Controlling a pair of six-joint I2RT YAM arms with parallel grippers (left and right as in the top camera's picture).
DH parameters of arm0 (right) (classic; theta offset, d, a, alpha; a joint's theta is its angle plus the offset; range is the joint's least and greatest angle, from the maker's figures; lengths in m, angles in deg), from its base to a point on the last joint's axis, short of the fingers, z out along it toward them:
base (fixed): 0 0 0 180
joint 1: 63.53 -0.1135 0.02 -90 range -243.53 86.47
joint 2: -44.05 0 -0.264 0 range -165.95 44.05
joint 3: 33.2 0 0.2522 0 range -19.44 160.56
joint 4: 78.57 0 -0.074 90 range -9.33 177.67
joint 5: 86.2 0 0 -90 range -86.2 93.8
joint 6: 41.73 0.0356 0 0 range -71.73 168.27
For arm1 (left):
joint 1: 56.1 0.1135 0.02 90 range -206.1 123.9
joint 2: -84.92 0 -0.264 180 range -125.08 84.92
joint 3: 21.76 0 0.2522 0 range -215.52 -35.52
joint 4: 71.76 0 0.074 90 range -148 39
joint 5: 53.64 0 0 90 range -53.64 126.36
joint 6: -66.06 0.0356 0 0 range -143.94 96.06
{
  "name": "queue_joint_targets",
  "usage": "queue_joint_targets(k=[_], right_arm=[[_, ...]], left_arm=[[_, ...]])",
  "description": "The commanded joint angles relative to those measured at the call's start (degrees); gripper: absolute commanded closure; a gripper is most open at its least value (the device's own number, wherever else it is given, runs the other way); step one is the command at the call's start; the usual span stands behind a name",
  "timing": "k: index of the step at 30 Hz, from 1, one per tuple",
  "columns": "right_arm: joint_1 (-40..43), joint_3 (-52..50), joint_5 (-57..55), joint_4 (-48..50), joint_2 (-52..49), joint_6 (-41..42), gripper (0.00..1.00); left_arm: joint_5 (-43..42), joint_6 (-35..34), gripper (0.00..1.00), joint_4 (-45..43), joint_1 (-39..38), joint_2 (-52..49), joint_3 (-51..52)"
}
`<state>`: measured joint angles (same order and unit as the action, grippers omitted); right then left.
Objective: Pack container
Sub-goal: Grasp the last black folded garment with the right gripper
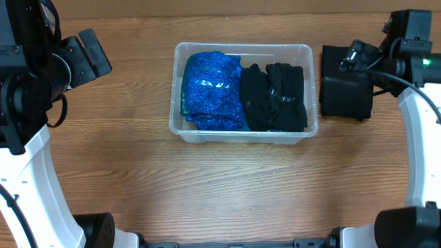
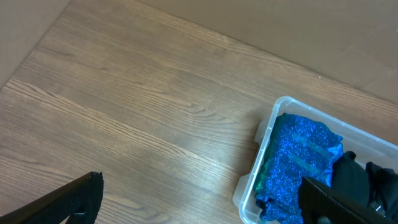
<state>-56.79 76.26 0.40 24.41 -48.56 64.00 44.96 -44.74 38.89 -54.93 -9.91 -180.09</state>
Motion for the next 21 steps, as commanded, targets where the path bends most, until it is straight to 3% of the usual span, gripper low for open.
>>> queue_joint_targets(k=[1, 9, 21], right_arm=[[5.75, 0.15, 6.16, 0.74, -4.66, -2.47, 0.04], [17.90, 0.15, 16.72, 2.29, -15.54, -8.90, 0.02], [19.15, 0.15, 25.62, 9.99, -33.07, -15.37, 0.05]], left_arm=[[-0.31, 0.68, 0.00, -0.11, 0.20, 0.33, -0.13], [-0.31, 0.68, 0.00, -0.11, 0.20, 0.33, -0.13], [-0.31, 0.68, 0.00, -0.11, 0.20, 0.33, -0.13]])
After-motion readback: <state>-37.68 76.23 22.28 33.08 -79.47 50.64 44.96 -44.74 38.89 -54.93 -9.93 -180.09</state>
